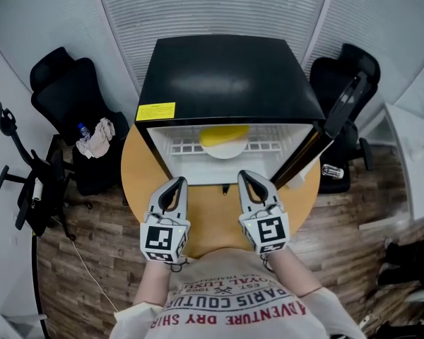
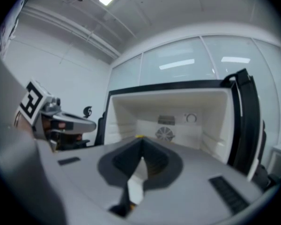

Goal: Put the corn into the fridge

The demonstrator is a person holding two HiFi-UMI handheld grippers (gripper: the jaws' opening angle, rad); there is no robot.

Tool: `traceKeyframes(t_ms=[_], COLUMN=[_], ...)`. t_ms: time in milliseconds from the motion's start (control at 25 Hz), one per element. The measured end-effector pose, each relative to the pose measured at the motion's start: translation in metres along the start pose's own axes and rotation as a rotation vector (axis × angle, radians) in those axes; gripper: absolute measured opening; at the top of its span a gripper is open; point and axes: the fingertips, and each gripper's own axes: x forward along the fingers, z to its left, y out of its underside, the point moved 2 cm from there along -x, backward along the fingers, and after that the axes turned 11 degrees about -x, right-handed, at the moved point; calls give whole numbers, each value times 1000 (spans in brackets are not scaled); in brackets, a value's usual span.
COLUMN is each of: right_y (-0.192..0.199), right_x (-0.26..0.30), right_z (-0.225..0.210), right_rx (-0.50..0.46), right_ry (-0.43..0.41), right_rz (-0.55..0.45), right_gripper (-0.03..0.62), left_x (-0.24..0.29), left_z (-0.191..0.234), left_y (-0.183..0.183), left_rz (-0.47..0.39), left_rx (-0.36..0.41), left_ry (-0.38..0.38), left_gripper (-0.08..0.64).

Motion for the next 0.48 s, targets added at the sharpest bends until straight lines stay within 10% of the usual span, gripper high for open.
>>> traceKeyframes(t_ms=[480], right_y=[-6], right_x=[11], right_z=[-3], right_rx=[-13], right_ry=[2], right_rz=[-15], right_gripper=[28], left_x=[10], left_z=[5], left_y=[-10], left_rz=[-14], left_rx=[15], left_ry=[-4], left_gripper=[29])
